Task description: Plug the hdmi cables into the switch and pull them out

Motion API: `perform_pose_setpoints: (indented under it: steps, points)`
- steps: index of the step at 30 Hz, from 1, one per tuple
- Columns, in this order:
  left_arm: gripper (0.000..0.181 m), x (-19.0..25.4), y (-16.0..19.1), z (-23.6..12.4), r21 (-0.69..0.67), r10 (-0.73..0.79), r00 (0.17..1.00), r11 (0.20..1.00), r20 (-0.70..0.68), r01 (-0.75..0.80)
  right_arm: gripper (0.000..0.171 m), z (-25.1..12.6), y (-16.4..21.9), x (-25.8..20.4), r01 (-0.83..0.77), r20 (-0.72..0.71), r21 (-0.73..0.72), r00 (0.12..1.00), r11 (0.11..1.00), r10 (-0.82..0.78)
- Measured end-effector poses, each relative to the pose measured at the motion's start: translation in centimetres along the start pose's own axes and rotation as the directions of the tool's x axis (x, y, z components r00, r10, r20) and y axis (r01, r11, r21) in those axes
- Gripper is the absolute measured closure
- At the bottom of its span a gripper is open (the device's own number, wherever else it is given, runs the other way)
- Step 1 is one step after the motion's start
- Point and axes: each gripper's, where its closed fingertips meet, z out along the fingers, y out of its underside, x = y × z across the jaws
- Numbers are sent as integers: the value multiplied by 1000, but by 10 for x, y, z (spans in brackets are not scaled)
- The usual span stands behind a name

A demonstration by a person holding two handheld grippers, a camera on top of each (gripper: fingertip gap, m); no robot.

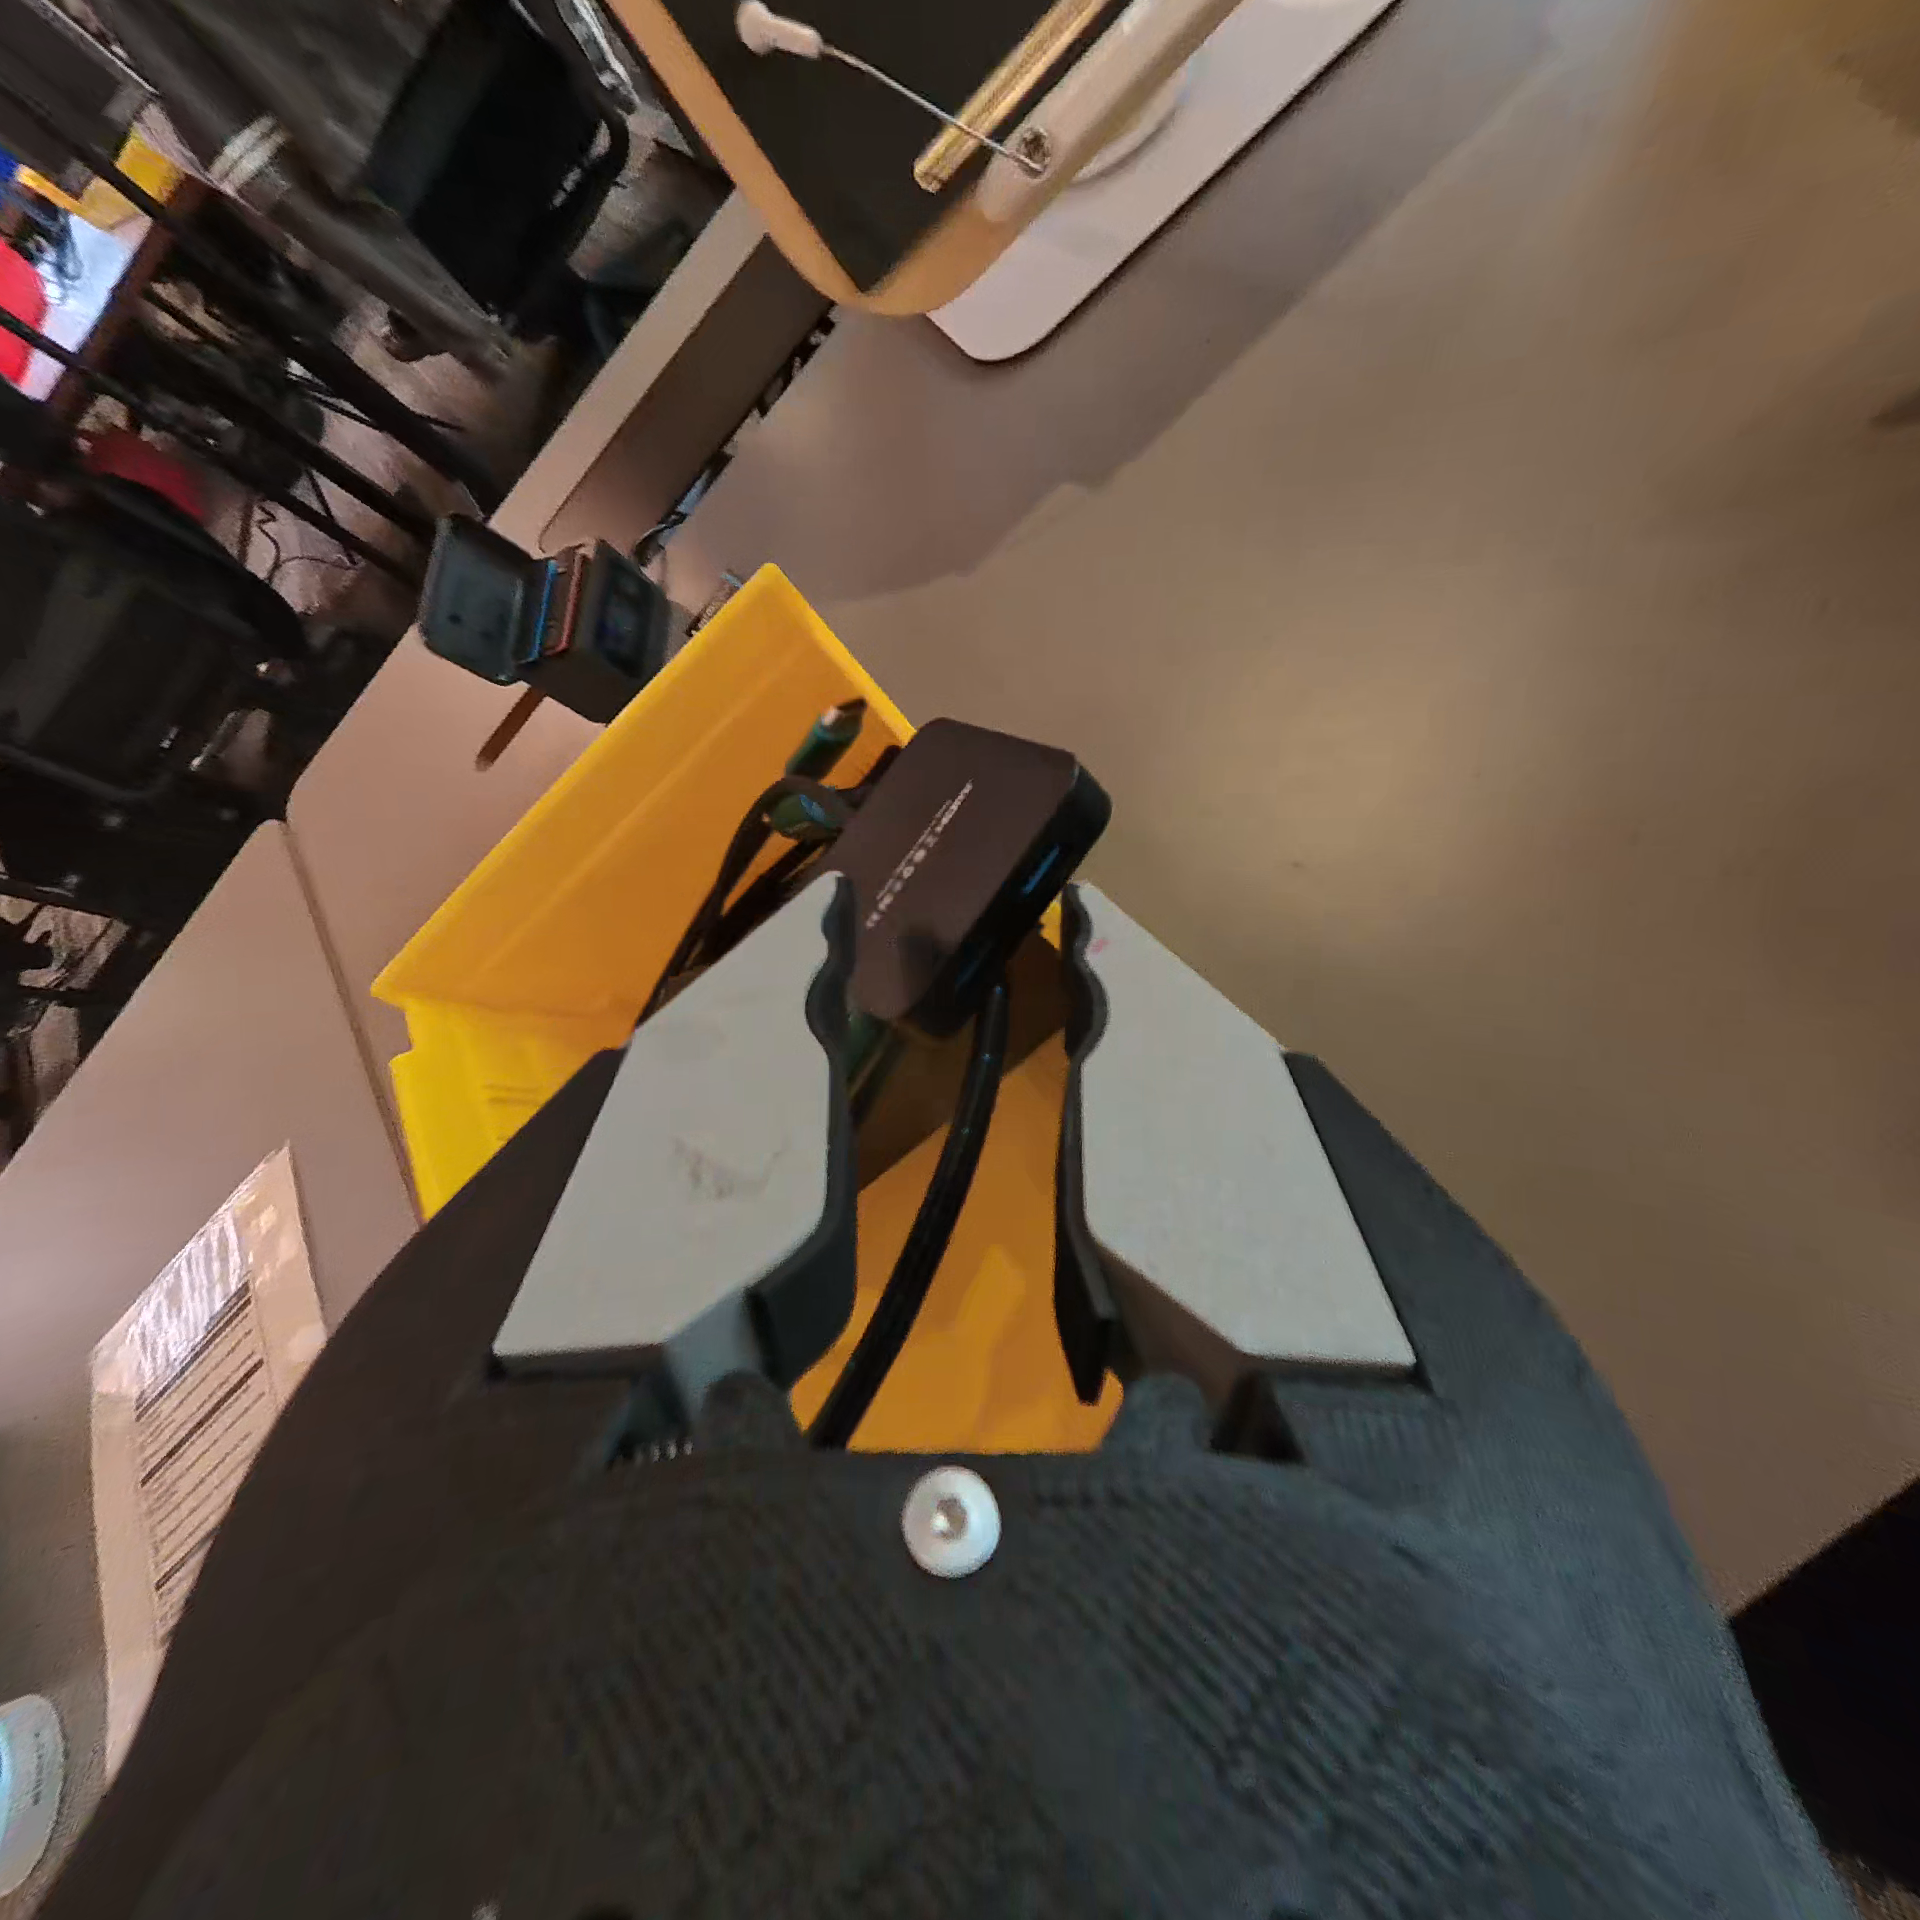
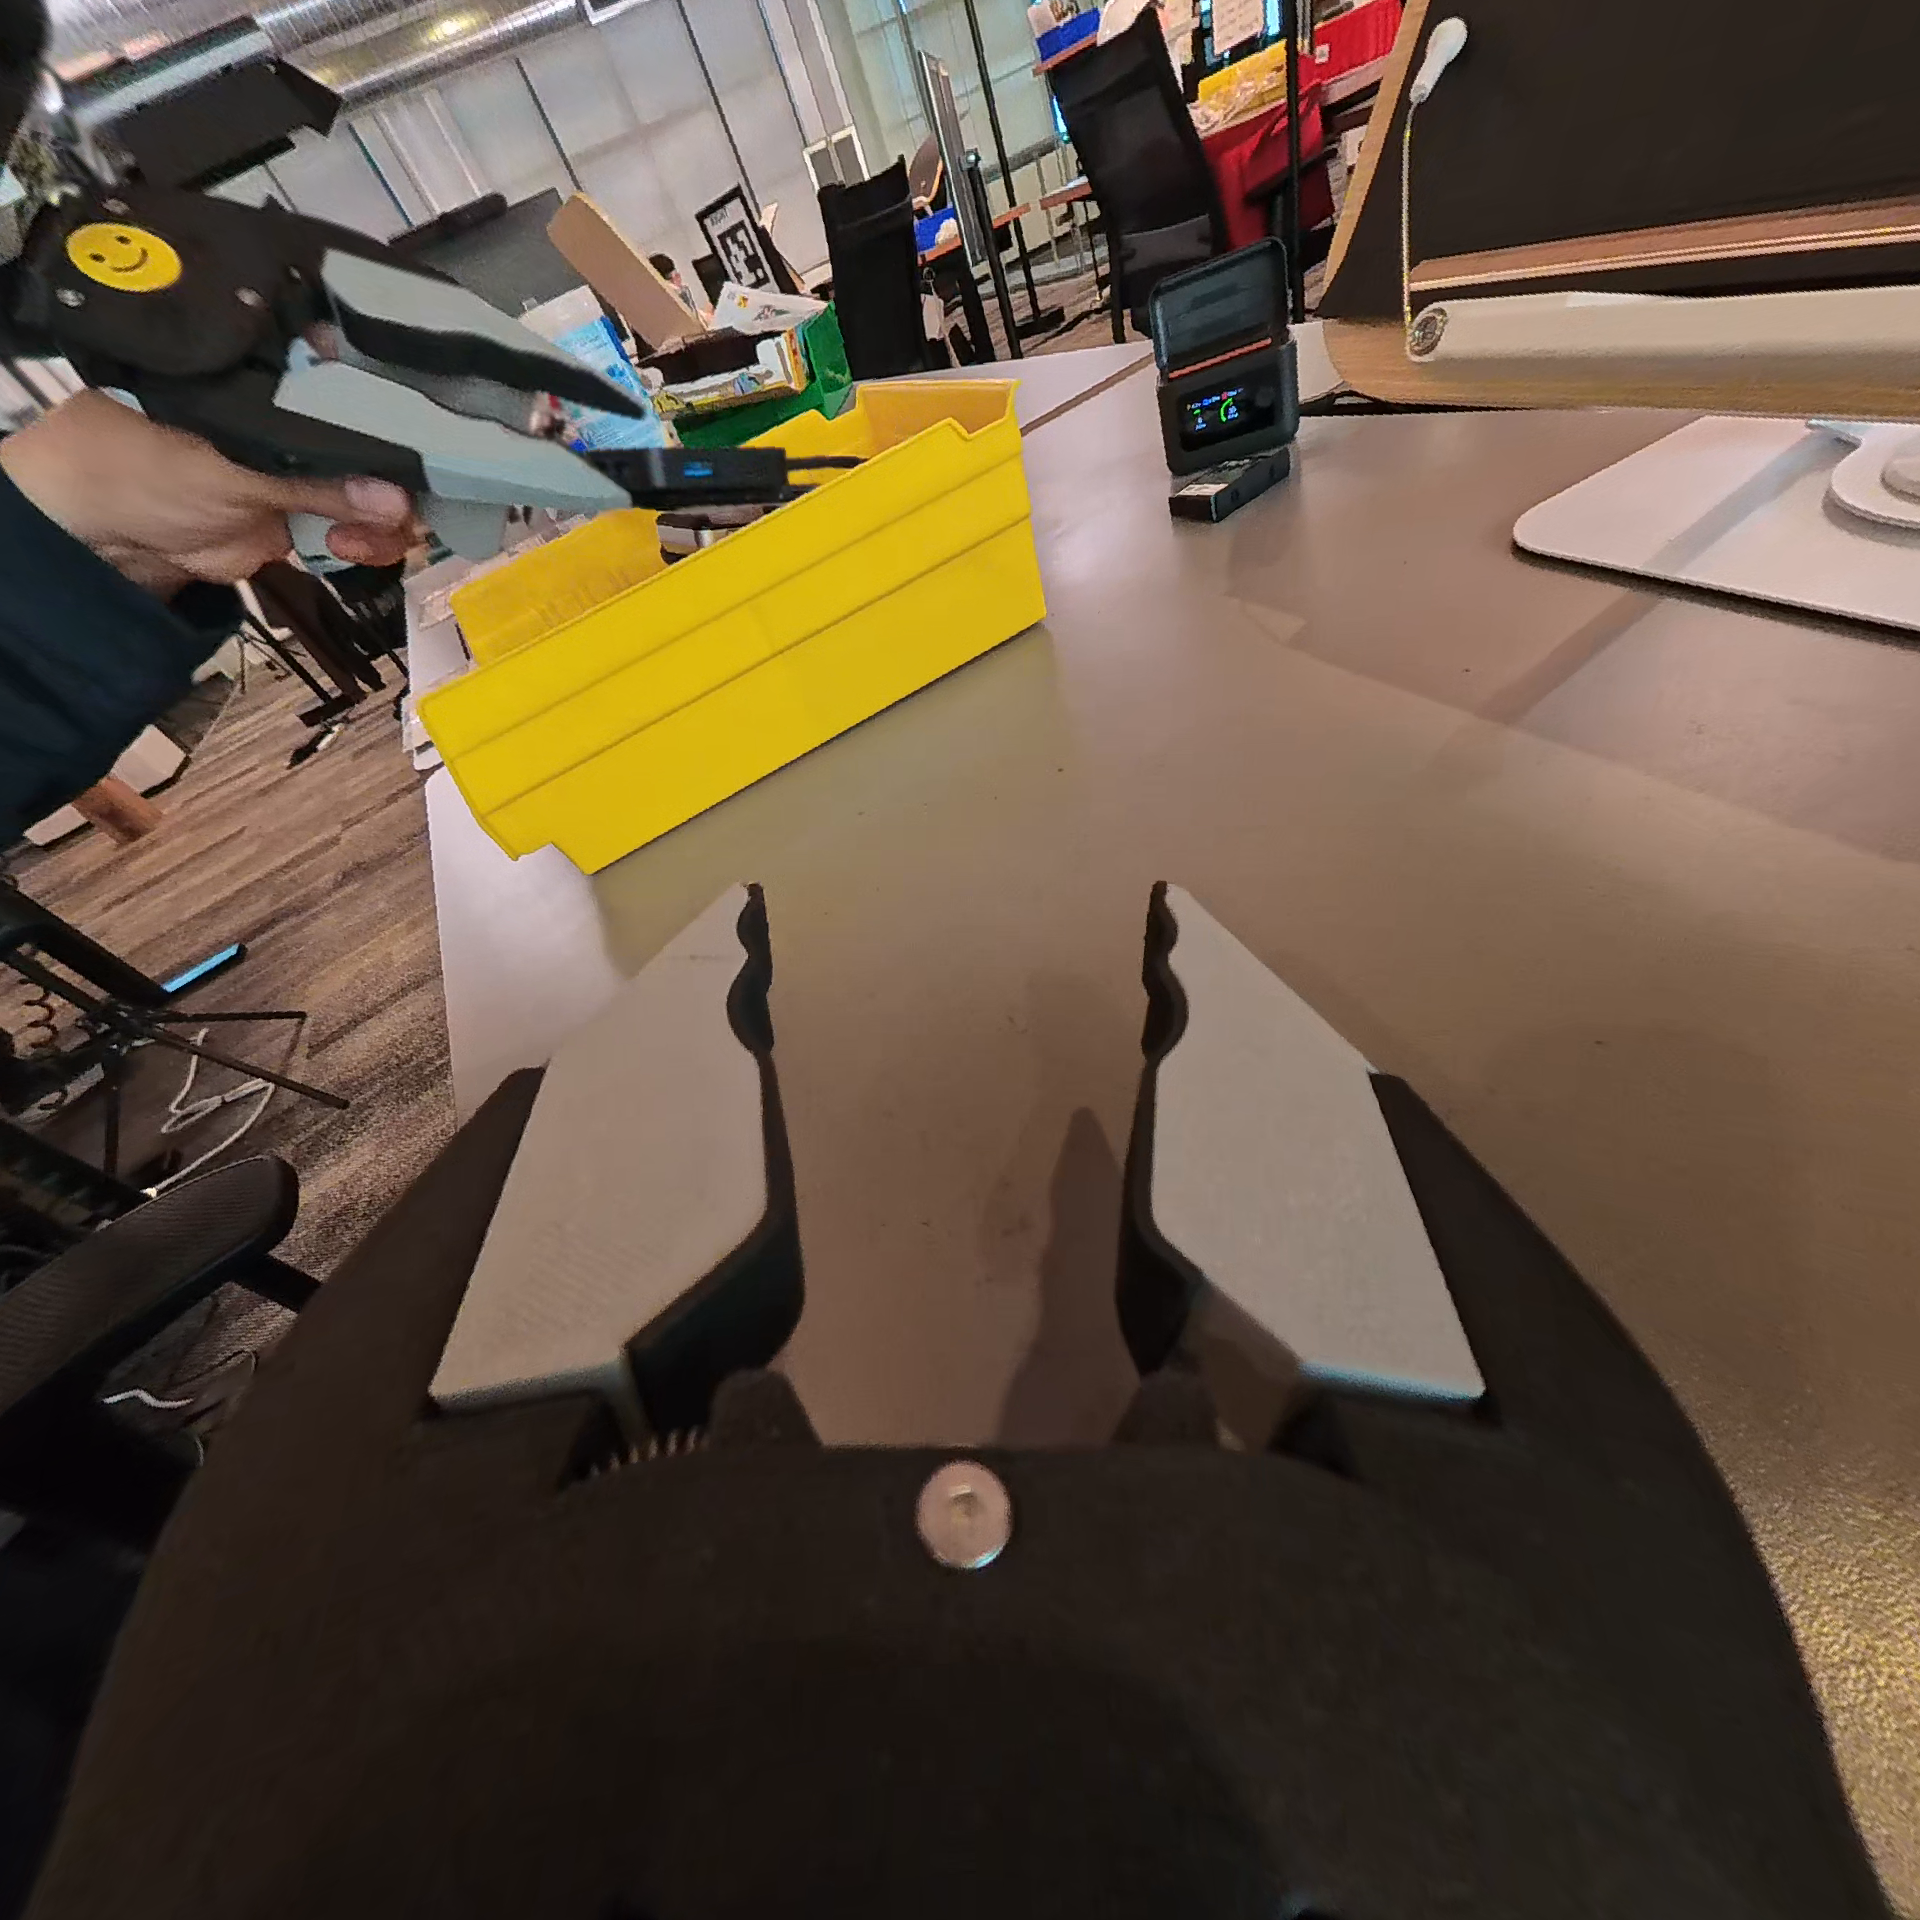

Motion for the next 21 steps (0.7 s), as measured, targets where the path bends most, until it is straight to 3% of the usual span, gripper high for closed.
perform_pose_setpoints:
  steps: [1,5,9,14,18,21]
  points:
    - [145,-3,-3,-3,15,-12,1000,1000,11,12,101,0,0,0,0,1,0,1000,1000,0]
    - [138,-10,-13,-18,63,-56,998,996,-12,57,101,-1,-1,-1,7,-1,9,1000,1000,-7]
    - [129,-7,-12,-16,17,77,996,997,47,-78,102,-1,-2,-1,1,5,12,1000,1000,-1]
    - [133,1,-24,7,-52,232,965,973,120,-227,102,-1,-2,0,-2,5,13,1000,1000,2]
    - [131,3,-35,30,-109,272,958,959,95,-262,102,-2,-3,0,-3,4,19,1000,1000,3]
    - [127,-1,-24,49,-203,309,949,935,66,-291,102,-2,-3,0,-8,8,25,1000,1000,8]
